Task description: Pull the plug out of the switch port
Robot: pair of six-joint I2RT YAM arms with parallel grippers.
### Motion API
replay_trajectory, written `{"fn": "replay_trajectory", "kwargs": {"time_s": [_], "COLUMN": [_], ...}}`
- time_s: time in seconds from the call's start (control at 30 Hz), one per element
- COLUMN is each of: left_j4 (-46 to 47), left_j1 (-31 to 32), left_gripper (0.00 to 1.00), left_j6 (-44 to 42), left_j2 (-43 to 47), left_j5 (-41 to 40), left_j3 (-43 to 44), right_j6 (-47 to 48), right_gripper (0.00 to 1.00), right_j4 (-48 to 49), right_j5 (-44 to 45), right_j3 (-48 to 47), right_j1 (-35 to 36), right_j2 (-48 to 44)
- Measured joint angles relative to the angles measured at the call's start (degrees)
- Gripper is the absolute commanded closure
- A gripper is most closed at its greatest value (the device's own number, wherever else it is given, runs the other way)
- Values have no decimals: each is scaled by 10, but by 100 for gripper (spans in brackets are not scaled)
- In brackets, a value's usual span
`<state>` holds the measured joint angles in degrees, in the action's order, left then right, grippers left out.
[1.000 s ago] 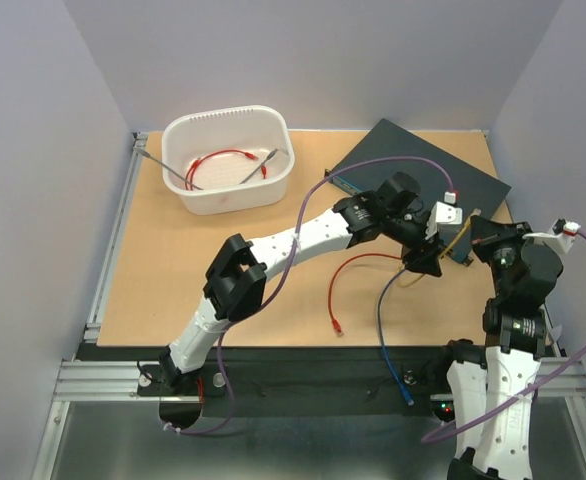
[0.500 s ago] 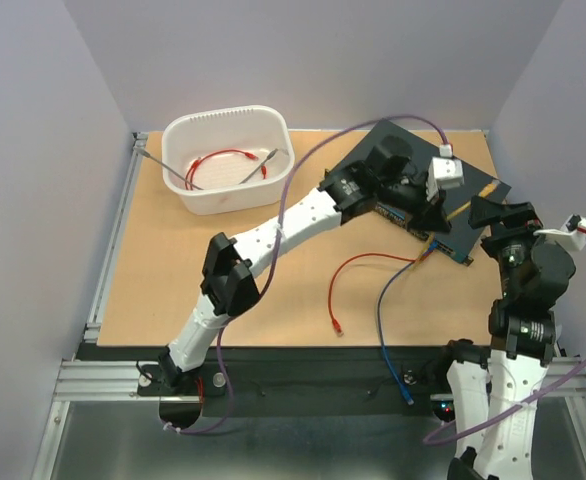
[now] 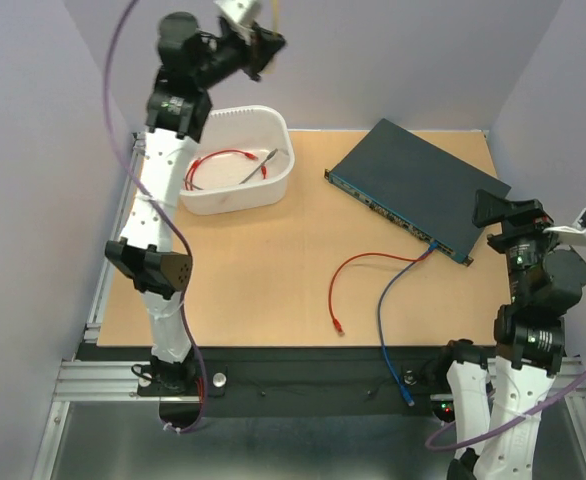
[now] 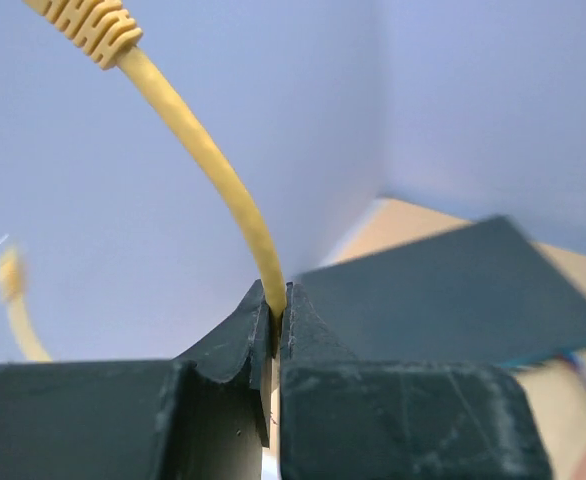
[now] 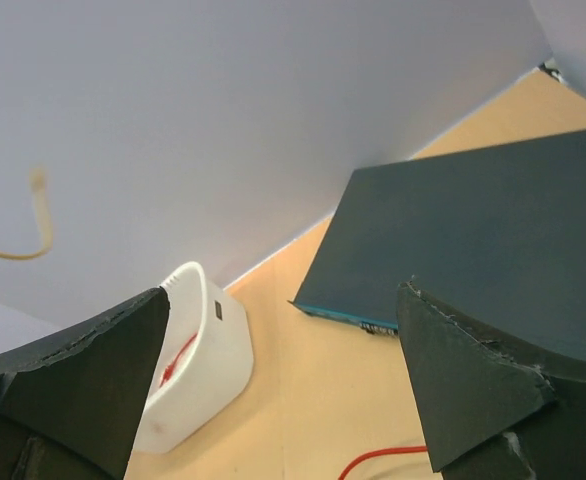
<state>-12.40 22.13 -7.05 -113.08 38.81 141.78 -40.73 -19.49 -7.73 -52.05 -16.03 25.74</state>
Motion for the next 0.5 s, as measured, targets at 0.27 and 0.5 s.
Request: {"fn": "replay_trajectory", "kwargs": {"time_s": [0.27, 0.5], "left_j4": [85, 170], "left_j1": [-159, -183], "left_gripper": [100, 100], "left_j6": [-17, -44], "left_j2": [62, 37], "left_j5": [-24, -30], "left_j3": [-123, -422], "right_j6": [0, 0], "right_gripper": [0, 0], "right_j4": [-10, -11], "right_j5": [-9, -9], "right_j3": [21, 35], "right_j1": [0, 0], "right_j2": [28, 21]}}
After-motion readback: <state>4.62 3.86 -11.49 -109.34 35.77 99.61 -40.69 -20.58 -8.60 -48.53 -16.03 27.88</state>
